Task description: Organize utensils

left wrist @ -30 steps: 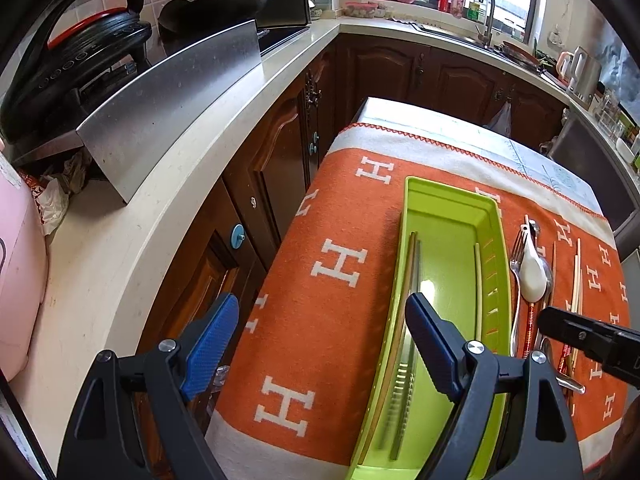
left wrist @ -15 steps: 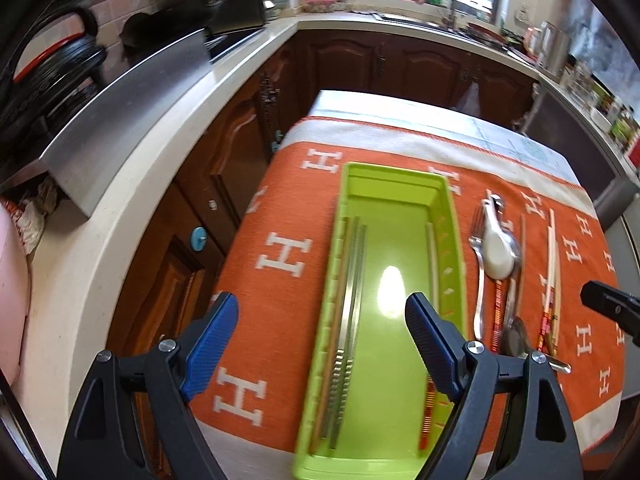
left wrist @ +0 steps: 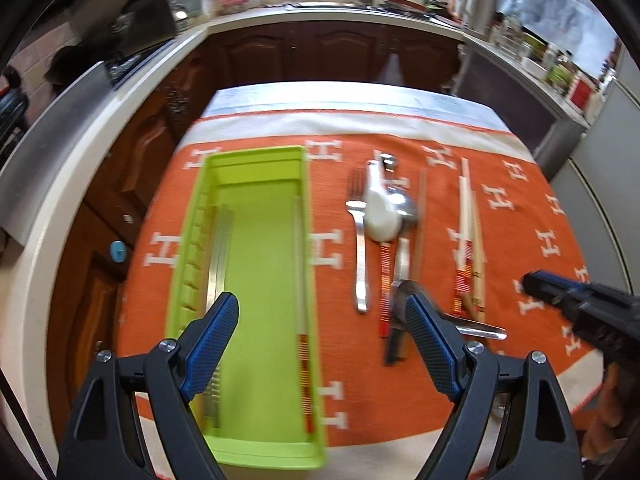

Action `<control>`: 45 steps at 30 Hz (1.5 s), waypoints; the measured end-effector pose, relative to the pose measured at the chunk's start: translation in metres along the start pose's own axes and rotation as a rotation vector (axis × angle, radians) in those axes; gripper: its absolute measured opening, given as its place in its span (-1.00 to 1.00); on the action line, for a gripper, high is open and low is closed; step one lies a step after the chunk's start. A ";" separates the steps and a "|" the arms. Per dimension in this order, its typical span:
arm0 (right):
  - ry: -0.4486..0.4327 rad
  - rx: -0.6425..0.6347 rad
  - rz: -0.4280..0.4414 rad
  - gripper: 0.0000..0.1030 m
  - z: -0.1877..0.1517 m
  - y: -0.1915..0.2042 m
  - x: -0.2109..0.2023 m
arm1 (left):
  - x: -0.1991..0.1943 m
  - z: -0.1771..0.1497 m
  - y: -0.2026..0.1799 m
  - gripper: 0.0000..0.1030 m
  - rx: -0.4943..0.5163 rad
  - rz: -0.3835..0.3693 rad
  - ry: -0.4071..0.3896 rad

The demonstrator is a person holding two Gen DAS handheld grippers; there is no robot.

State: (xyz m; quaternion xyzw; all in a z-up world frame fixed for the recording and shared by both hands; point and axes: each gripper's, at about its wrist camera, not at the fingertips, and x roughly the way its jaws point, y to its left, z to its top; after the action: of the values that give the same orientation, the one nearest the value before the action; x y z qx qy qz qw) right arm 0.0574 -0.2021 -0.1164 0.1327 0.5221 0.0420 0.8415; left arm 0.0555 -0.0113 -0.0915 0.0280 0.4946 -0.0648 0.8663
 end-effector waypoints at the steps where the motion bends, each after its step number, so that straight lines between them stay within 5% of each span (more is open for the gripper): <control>1: 0.008 -0.002 0.000 -0.60 -0.004 -0.001 0.003 | 0.001 -0.001 -0.005 0.63 0.004 -0.012 0.007; 9: 0.108 -0.092 0.056 -0.60 -0.041 -0.016 0.024 | 0.018 -0.014 -0.036 0.63 0.001 -0.070 0.067; 16: 0.172 -0.168 0.069 -0.60 -0.057 -0.007 0.050 | 0.038 -0.026 -0.038 0.36 -0.041 -0.108 0.149; 20: 0.172 -0.204 0.053 -0.61 -0.059 -0.004 0.059 | 0.041 -0.029 -0.034 0.36 -0.075 -0.117 0.162; 23: 0.154 -0.215 0.058 -0.85 -0.060 -0.004 0.058 | 0.044 -0.028 -0.031 0.36 -0.102 -0.121 0.169; 29: 0.109 -0.172 0.077 -0.87 -0.060 -0.017 0.048 | 0.058 -0.028 -0.029 0.36 -0.143 -0.143 0.200; 32: 0.093 -0.152 0.079 -0.87 -0.060 -0.022 0.045 | 0.065 -0.026 -0.028 0.35 -0.161 -0.143 0.194; 38: 0.070 -0.089 0.086 -0.87 -0.058 -0.042 0.039 | 0.076 -0.021 -0.026 -0.02 -0.185 -0.160 0.155; 45: 0.053 -0.057 0.101 -0.87 -0.061 -0.056 0.037 | 0.079 -0.017 -0.028 -0.05 -0.171 -0.131 0.080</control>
State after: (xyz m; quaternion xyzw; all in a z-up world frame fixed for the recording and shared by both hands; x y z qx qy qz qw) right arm 0.0163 -0.2368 -0.1893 0.1337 0.5356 0.1026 0.8275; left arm 0.0767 -0.0434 -0.1679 -0.0757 0.5333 -0.0776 0.8389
